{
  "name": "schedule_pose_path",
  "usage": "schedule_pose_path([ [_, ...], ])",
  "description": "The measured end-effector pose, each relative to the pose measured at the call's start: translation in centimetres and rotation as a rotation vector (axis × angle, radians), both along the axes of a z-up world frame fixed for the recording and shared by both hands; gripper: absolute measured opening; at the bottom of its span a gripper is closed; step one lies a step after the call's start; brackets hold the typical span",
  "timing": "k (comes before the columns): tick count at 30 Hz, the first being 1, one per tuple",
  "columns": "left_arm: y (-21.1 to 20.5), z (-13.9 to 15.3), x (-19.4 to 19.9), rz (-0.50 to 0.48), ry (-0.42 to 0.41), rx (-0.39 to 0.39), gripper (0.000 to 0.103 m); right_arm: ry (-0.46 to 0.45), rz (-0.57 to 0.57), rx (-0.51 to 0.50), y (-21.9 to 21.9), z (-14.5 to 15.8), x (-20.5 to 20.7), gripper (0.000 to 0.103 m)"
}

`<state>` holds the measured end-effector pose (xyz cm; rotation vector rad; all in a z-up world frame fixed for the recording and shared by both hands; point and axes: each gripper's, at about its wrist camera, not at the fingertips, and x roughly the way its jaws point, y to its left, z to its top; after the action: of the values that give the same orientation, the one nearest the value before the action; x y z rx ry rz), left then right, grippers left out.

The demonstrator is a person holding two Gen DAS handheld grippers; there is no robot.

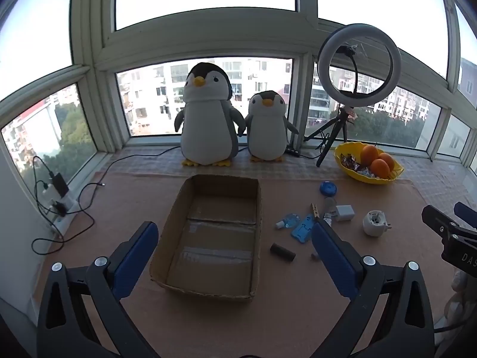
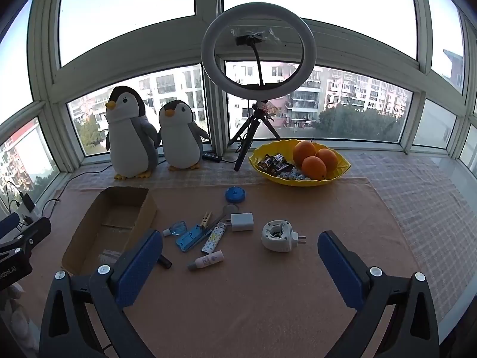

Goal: Organize rigid objects

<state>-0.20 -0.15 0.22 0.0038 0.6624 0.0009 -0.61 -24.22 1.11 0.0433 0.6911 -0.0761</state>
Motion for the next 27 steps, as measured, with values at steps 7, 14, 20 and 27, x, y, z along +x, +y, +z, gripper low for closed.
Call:
schedule_pose_path([
  [7,-0.25,0.11,-0.05,-0.005,0.0,0.002,0.102,-0.004,-0.001,0.002,0.0,-0.19,-0.13,0.103],
  [14,-0.23,0.07,-0.02,-0.005,0.0,0.002,0.103,-0.004,0.0,0.003,0.06,-0.21,-0.2,0.103],
  [20,-0.21,0.02,-0.06,-0.005,-0.001,0.003,0.103,-0.002,-0.002,0.005,-0.05,-0.21,-0.17,0.103],
  [27,-0.21,0.02,-0.07,-0.005,-0.001,0.002,0.103,-0.001,-0.003,0.007,-0.11,-0.26,-0.2,0.103],
])
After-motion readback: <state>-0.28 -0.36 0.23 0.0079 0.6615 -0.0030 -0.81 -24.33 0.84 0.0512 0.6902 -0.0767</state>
